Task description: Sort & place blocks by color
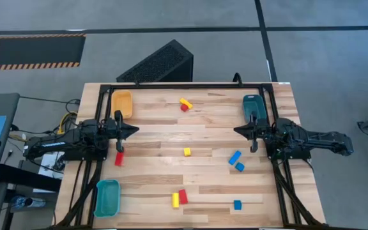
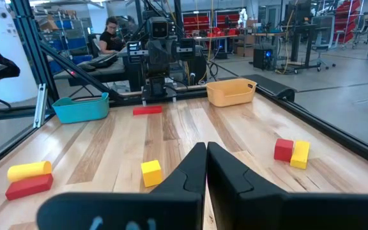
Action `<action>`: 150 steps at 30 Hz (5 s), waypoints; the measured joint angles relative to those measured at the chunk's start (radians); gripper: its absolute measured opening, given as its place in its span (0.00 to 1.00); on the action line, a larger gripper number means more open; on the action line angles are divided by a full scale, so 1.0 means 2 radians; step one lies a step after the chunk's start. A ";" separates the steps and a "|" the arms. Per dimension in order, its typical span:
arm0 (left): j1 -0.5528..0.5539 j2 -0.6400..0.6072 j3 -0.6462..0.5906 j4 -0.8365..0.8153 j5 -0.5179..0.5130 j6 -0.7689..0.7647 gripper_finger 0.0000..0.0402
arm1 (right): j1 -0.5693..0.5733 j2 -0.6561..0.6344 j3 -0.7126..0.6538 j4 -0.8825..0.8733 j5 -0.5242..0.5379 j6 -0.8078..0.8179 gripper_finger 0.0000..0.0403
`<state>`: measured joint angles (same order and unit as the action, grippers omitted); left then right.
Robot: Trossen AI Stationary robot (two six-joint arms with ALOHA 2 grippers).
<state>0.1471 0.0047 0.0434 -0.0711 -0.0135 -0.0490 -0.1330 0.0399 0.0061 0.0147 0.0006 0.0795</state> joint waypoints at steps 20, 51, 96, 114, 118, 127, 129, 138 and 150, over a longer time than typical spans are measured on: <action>0.000 0.000 0.000 0.073 -0.137 -0.317 0.00 | 0.000 0.000 0.000 0.010 0.000 -0.039 0.09; -0.007 0.026 0.000 0.031 -0.244 -0.409 0.06 | -0.033 0.122 0.073 -0.098 0.148 0.342 0.09; 0.225 0.279 0.111 0.105 0.038 -0.137 0.32 | 0.047 0.439 0.372 -0.390 0.138 0.529 0.12; 0.237 0.541 0.281 0.107 0.083 -0.153 0.32 | 0.095 0.478 0.371 -0.476 0.140 0.520 0.49; 0.217 0.541 0.314 0.086 0.066 -0.134 0.32 | 0.083 0.442 0.371 -0.494 0.138 0.497 0.53; 0.163 0.541 0.335 0.076 0.023 -0.130 0.37 | 0.065 0.424 0.371 -0.493 0.176 0.396 0.57; 0.142 0.541 0.335 0.066 0.009 -0.141 0.42 | 0.065 0.440 0.371 -0.469 0.177 0.380 0.58; 0.054 0.541 0.335 0.003 -0.056 -0.217 0.56 | 0.025 0.526 0.371 -0.339 0.124 0.387 0.58; -0.012 0.507 0.334 -0.103 -0.093 -0.281 0.55 | 0.018 0.618 0.371 -0.374 0.050 0.385 0.58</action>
<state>0.1230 1.0192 0.7109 -0.2771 -0.1990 -0.6101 -0.0979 1.2761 0.7486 -0.7326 0.1010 0.8488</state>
